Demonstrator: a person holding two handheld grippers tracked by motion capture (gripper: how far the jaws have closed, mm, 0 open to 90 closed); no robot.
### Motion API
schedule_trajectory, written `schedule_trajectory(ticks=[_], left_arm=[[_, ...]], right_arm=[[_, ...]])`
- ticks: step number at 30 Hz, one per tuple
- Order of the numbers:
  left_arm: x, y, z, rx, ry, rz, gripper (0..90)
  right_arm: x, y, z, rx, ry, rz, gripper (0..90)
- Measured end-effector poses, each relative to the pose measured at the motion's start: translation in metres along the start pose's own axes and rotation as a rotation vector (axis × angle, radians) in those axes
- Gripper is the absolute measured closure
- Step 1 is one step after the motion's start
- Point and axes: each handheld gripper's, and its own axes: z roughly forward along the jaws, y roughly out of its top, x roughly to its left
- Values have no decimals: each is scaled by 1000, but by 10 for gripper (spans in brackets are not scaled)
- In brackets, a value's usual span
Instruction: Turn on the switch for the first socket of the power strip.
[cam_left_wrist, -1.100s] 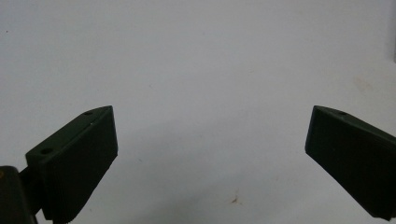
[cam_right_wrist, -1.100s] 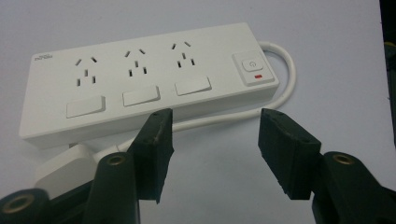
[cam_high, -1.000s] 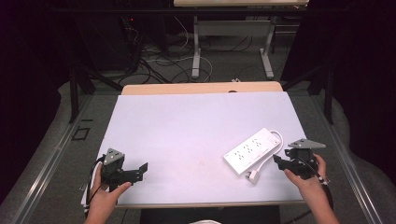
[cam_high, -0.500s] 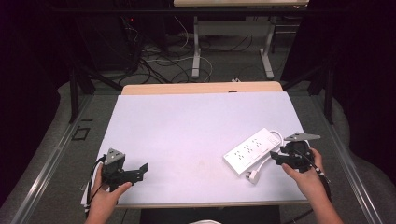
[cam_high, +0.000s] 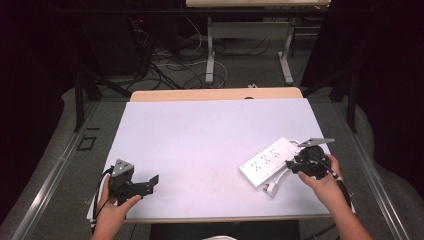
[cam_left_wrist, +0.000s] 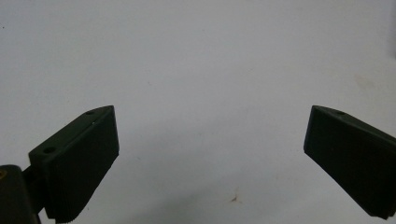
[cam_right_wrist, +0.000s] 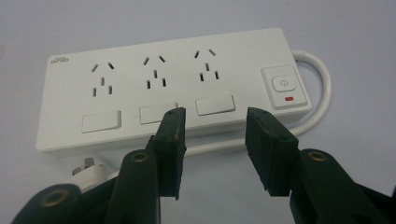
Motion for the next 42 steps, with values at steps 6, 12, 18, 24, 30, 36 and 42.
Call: schedule_trajectory(ticks=[6, 12, 18, 24, 30, 36, 42], left_arm=[[0, 0, 0, 0, 1, 0, 31], [0, 0, 0, 1, 1, 0, 33], [0, 0, 1, 2, 2, 1, 34], [-1, -1, 1, 4, 0, 0, 37], [0, -1, 1, 4, 1, -1, 38], [0, -1, 2, 6, 0, -2, 40], [-1, -2, 2, 14, -2, -2, 42]], right_arm=[[-2, 2, 2, 12, -1, -4, 617], [-5, 5, 5, 31, 0, -11, 670], [-7, 8, 9, 44, -7, -17, 713], [-10, 11, 12, 47, -5, -14, 751], [-14, 13, 18, 51, -6, -1, 807], [-17, 14, 23, 54, -3, 5, 839], [-21, 15, 31, 55, 5, 22, 871]])
